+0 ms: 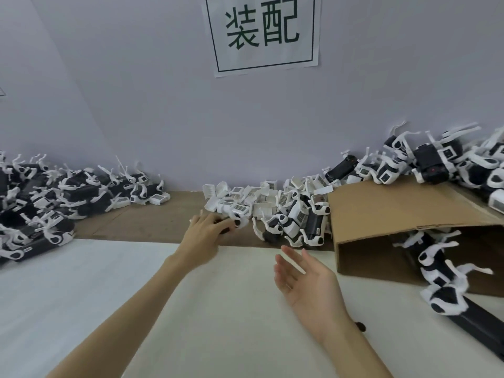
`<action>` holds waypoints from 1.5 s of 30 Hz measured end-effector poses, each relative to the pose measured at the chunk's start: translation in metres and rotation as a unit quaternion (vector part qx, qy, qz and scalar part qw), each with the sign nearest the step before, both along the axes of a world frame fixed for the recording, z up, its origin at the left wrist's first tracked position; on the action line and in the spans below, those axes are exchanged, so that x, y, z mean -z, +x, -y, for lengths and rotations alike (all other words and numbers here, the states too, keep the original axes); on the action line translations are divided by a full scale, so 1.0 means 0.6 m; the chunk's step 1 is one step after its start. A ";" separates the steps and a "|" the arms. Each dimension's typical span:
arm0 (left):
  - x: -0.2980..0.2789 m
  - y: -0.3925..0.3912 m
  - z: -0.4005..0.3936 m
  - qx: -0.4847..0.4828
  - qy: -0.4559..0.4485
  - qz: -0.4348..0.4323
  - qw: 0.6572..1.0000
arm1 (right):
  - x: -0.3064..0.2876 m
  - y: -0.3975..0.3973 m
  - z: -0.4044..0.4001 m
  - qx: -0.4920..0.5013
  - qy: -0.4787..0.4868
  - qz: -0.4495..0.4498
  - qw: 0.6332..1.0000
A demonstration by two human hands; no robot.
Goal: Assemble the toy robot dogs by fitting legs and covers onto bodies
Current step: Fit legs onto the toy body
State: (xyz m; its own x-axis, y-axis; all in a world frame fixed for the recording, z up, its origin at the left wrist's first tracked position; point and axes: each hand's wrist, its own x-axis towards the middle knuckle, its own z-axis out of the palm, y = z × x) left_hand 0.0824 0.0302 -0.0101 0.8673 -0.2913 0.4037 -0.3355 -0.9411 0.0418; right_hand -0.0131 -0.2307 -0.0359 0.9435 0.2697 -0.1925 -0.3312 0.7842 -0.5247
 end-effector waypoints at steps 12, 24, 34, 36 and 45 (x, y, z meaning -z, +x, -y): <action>0.032 -0.198 0.122 0.208 -0.010 0.080 0.975 | 0.001 -0.026 0.017 0.054 -0.366 0.144 0.918; 0.019 -0.188 0.110 0.072 -0.574 -0.267 0.771 | -0.029 -0.039 0.006 0.072 -0.244 0.130 0.958; 0.006 -0.193 0.057 0.266 -0.538 -0.327 0.729 | -0.038 -0.047 0.041 -0.102 -0.121 0.050 0.986; 0.005 -0.194 0.055 0.293 -0.478 -0.362 0.745 | -0.034 -0.045 0.037 -0.097 -0.145 0.010 0.985; 0.006 -0.183 0.054 0.209 -0.649 -0.429 0.592 | -0.023 -0.040 0.020 0.028 -0.203 0.088 0.975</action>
